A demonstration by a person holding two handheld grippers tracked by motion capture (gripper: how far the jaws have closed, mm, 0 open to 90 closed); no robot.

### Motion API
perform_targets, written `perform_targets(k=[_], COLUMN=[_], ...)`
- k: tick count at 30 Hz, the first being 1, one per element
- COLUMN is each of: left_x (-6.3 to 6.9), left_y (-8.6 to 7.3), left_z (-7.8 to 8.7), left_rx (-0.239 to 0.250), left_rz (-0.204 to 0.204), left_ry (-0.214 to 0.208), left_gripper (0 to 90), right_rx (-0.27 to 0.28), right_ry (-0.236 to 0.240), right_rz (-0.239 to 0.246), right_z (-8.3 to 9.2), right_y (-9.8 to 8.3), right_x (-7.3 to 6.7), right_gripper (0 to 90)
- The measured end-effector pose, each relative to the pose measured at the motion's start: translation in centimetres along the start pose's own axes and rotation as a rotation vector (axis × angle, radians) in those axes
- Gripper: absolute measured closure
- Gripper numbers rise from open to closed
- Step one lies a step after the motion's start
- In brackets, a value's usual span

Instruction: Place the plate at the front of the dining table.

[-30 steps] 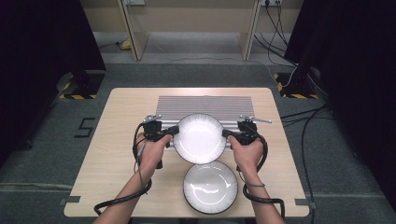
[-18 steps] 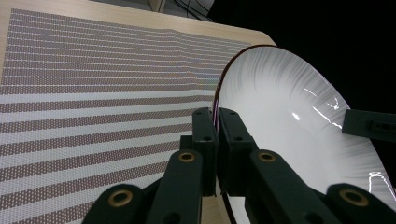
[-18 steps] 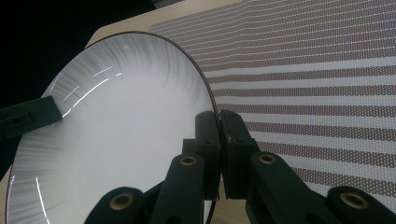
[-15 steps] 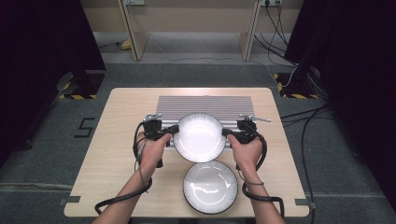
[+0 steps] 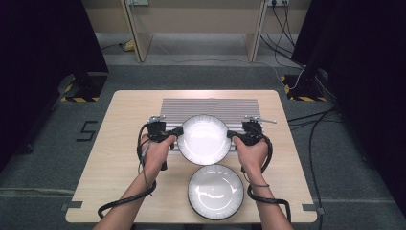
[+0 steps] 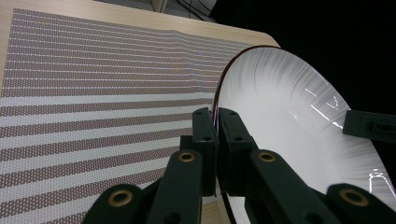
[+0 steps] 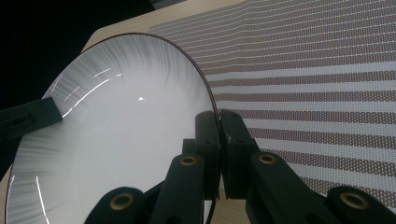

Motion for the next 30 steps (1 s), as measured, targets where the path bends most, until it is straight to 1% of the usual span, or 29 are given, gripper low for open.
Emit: perform_targets(k=[11, 22, 30], left_x=[-0.3, -0.8, -1.0], left_y=[0.4, 0.7, 1.3], left_z=[-0.5, -1.3, -1.8], left_rx=[-0.002, -0.004, 0.0], left_rz=[0.006, 0.015, 0.019], left_ry=[0.003, 0.004, 0.005], left_gripper=[85.9, 85.9, 85.9], right_rx=[-0.002, -0.006, -0.007], right_ry=[-0.002, -0.008, -0.012], right_rz=[-0.004, -0.011, -0.014], right_z=[-0.4, -1.1, -1.5], right_y=[0.5, 1.0, 1.6], right_x=[0.2, 0.5, 0.7], right_gripper=[87.0, 87.1, 87.1])
Point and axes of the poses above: each handheld gripper's, and its own axes: z roughly backward along the jaws, y roughly out of its top, x roughly to its right, the point moved 10 cm from there along -z, roughly forward along the jaws, and after that the axes turned 6 degrees about -x, right-handed, at the moved point
